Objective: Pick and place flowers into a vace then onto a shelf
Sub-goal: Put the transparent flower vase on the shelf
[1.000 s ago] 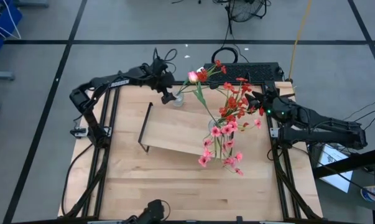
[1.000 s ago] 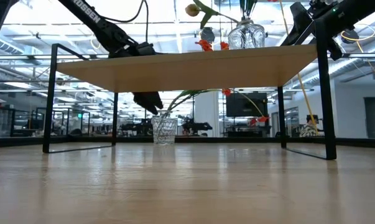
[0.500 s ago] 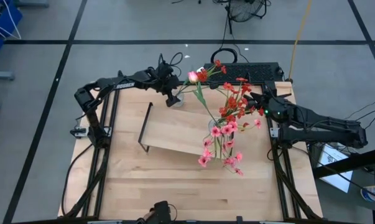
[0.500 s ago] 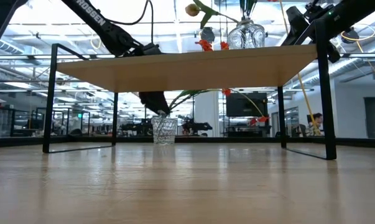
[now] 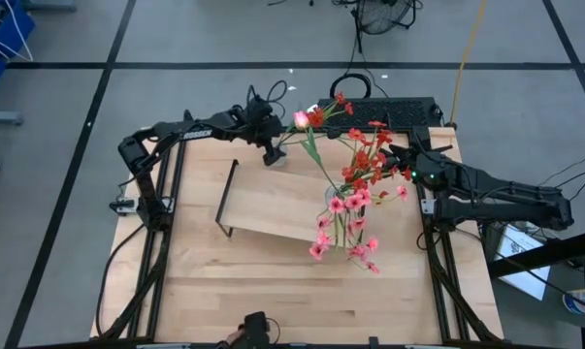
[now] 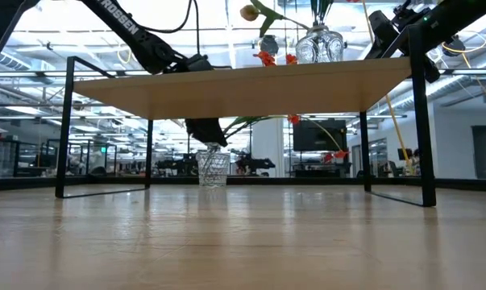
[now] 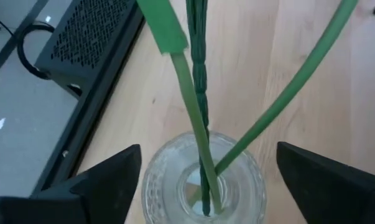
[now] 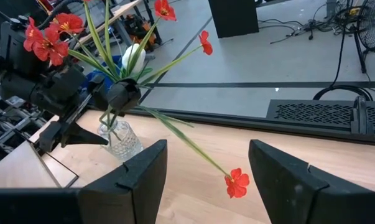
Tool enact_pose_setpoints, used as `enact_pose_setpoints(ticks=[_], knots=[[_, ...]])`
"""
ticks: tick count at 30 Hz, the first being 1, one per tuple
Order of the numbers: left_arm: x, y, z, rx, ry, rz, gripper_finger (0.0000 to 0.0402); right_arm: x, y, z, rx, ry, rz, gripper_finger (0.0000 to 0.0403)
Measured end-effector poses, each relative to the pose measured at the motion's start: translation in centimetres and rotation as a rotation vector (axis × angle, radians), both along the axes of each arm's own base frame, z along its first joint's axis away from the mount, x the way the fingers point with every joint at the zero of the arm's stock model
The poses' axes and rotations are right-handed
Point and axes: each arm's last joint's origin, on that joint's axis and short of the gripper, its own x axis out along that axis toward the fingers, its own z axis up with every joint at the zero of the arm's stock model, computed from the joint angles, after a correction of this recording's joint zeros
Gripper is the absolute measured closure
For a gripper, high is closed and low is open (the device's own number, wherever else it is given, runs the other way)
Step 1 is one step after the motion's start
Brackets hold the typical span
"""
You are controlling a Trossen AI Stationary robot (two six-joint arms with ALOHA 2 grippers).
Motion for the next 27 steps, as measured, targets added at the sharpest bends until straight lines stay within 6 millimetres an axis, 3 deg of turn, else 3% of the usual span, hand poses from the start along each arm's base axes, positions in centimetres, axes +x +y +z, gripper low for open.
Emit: enact_pose_setpoints(ticks=[12,27], knots=[[-0.14,0.01,-0.11,0.014,0.025,0.007,0.0183,0.0,0.0,0.0,-0.001,0.002,0.001,0.0184],[0.27,0.74,0.48,0.022,-0.051,0.187,0.0189,0.0,0.0,0.0,-0.004,0.006,0.003,0.0184]])
